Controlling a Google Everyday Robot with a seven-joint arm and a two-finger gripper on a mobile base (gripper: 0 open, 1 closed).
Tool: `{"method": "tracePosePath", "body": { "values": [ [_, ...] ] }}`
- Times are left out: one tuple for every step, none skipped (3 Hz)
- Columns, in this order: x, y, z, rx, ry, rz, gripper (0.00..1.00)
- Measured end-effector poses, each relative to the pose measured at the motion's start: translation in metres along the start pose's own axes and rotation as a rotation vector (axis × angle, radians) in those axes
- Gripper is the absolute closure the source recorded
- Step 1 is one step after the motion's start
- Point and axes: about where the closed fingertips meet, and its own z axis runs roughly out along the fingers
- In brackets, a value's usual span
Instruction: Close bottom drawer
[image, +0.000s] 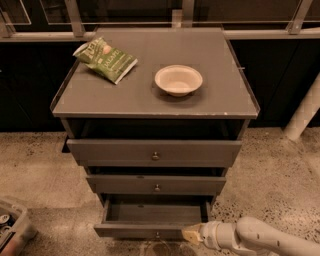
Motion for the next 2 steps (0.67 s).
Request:
{"method": "tracePosePath", "body": {
  "values": [
    [0.018, -0.020, 0.026, -0.060, 0.011, 0.041, 1.00],
    [0.031, -0.036, 0.052, -0.111, 0.036, 0.075, 1.00]
  ]
}}
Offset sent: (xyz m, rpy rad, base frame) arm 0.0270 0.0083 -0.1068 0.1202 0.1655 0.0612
